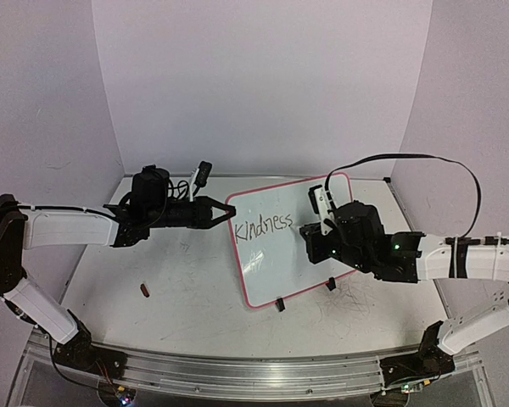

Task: Write a sentence on the whiteboard
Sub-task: Write on the whiteboard with the whiteboard.

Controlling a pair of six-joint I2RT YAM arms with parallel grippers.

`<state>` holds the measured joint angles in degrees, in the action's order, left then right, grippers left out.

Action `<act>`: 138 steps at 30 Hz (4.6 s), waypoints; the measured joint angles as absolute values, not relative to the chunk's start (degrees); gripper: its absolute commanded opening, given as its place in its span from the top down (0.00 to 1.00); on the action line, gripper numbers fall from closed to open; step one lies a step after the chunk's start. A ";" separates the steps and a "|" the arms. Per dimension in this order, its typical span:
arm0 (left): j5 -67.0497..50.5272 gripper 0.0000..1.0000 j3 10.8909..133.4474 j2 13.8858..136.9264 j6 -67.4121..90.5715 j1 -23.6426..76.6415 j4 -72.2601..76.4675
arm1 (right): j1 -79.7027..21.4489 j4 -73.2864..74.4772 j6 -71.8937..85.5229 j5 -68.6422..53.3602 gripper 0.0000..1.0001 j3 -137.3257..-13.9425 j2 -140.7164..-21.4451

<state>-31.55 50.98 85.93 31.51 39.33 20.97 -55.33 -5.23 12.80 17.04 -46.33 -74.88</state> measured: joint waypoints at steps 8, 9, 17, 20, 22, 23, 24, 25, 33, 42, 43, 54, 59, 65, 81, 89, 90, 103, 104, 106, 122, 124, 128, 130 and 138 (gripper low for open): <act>-31.46 1.00 50.98 85.93 31.58 39.33 20.98 | -55.40 -5.22 12.44 17.99 1.00 -46.56 -74.26; -31.46 1.00 50.98 85.93 31.54 39.33 20.99 | -55.28 -5.18 12.32 18.20 1.00 -46.49 -73.70; -31.48 1.00 50.98 85.93 31.51 39.33 20.97 | -50.58 -5.19 10.73 15.66 1.00 -45.93 -70.37; -31.48 1.00 50.98 85.93 31.51 39.33 20.97 | -50.57 -5.19 9.90 14.55 1.00 -45.93 -70.37; -31.48 1.00 50.98 85.93 31.53 39.33 20.99 | -50.57 -5.17 9.24 13.92 1.00 -45.93 -70.37; -31.46 1.00 50.98 85.93 31.53 39.33 20.97 | -50.57 -5.17 9.00 13.70 1.00 -45.93 -70.34; -31.46 1.00 50.98 85.93 31.53 39.34 20.97 | -50.57 -5.15 8.81 13.47 1.00 -45.93 -70.20; -31.46 1.00 50.98 85.93 31.53 39.36 20.97 | -50.57 -5.15 8.62 13.36 1.00 -45.89 -69.96; -31.31 1.00 50.98 85.93 31.53 39.51 20.99 | -50.57 -5.14 7.61 13.43 1.00 -45.17 -67.40; -31.27 1.00 50.98 85.93 31.53 39.59 21.02 | -50.57 -5.10 7.51 15.03 1.00 -45.19 -68.98; -31.27 1.00 50.98 85.93 31.53 39.59 21.02 | -50.57 -5.08 7.51 15.29 1.00 -45.21 -69.29; -31.27 1.00 50.98 85.91 31.52 39.64 21.02 | -50.57 -5.74 6.65 15.00 1.00 -46.23 -71.55; -31.27 1.00 50.98 85.91 31.51 39.66 21.02 | -50.57 -6.56 6.66 15.17 1.00 -46.29 -71.61; -31.27 1.00 50.98 85.91 31.53 39.70 21.02 | -50.57 -6.88 6.66 15.72 1.00 -46.71 -72.68; -31.27 1.00 50.98 85.91 31.63 39.70 20.99 | -50.57 -7.80 6.97 17.12 1.00 -47.35 -74.38; -31.27 1.00 50.98 85.91 31.70 39.70 20.97 | -50.81 -7.65 7.51 18.61 1.00 -47.50 -74.56; -31.28 1.00 50.98 85.91 31.70 39.70 20.97 | -50.81 -7.62 7.54 18.62 1.00 -47.51 -74.52; -31.29 1.00 50.98 85.91 31.53 39.77 20.99 | -50.78 -6.02 7.53 16.80 1.00 -47.44 -72.20; -31.29 1.00 50.98 85.91 31.54 39.77 21.01 | -50.78 -6.02 7.53 16.80 1.00 -47.44 -72.22; -31.29 1.00 50.98 85.91 31.53 39.77 21.02 | -50.78 -6.04 7.55 16.82 1.00 -47.44 -72.28; -31.27 1.00 50.98 85.91 31.55 39.77 20.99 | -50.78 -6.00 9.09 16.82 1.00 -46.42 -73.47; -31.27 1.00 50.98 85.91 31.56 39.77 20.97 | -50.79 -6.11 9.54 16.81 1.00 -46.08 -73.46; -31.27 1.00 50.98 85.91 31.59 39.77 20.95 | -50.81 -6.42 10.46 16.53 1.00 -45.14 -73.21; -31.24 1.00 50.98 85.91 31.64 39.77 20.93 | -50.81 -6.44 10.89 16.29 1.00 -44.64 -73.10; -31.25 1.00 50.98 85.91 31.65 39.77 20.91 | -50.81 -6.39 11.83 15.74 1.00 -43.72 -72.53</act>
